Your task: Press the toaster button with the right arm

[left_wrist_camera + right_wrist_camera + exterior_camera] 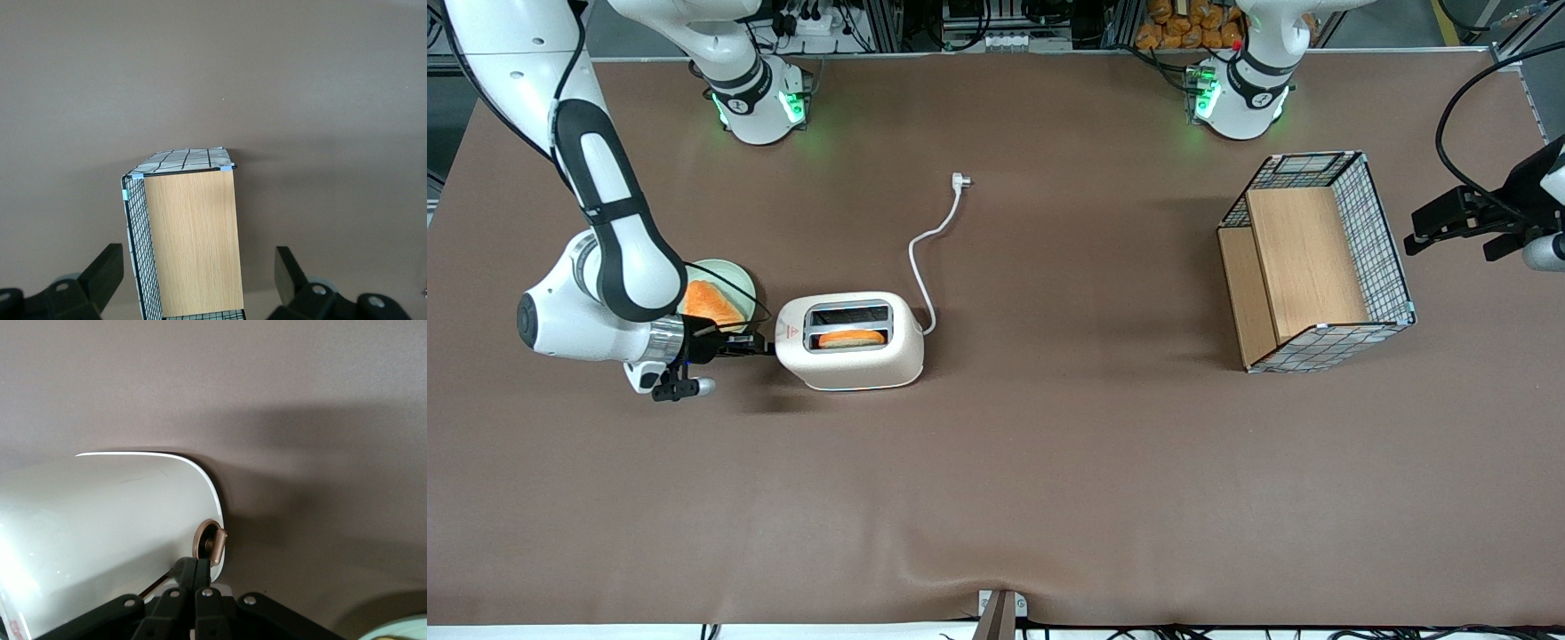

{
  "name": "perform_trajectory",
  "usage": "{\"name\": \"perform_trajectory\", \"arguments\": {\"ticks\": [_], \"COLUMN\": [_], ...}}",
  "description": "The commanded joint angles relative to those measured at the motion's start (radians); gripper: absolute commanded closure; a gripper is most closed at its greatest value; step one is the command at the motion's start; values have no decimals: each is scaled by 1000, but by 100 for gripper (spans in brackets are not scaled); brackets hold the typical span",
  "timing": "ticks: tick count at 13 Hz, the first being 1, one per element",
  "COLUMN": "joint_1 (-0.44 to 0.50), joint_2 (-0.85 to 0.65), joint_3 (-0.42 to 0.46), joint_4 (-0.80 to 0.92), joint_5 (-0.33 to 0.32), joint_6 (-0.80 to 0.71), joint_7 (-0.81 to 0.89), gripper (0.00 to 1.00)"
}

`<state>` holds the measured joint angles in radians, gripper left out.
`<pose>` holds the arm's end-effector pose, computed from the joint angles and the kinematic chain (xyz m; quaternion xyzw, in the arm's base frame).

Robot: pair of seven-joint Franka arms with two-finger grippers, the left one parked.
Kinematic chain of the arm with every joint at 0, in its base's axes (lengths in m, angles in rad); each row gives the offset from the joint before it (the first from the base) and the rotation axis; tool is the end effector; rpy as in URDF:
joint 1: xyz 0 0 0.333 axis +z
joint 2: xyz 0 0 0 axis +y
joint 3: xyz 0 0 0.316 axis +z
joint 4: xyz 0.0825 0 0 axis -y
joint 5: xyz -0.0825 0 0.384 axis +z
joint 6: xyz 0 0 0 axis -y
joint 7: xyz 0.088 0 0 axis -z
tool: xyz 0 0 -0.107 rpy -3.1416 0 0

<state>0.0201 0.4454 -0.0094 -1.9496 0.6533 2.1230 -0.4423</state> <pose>0.5944 0.0338 0.2363 -0.9607 -0.0124 0.0725 0.2676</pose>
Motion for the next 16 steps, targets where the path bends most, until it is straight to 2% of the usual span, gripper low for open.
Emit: {"name": "perform_trajectory", "arguments": {"ticks": [1,3,4,5,6,9,10,12,15,16], "joint_1": [-29,-49,-51,-55,-58,-65,-68,-69,-80,-86], "joint_2": [48,73,81,84,84,76,75,75,73,78], "joint_3": [0,-3,-4,-6,-9,-11,-15,-23,-24,-21], "joint_4": [75,183,228,260,273,322,362,472,569,609], "joint_5": [14,5,-29,-76,-107,-132,-151,-233,-253,-285], "joint_6": [-79,-222,-277,-291,-293,-334,-360,-429,-504,-546], "joint_7": [-15,115,132,134,134,134,134,135,166,169], "gripper": [100,100,100,82,1,0,0,0,0,0]}}
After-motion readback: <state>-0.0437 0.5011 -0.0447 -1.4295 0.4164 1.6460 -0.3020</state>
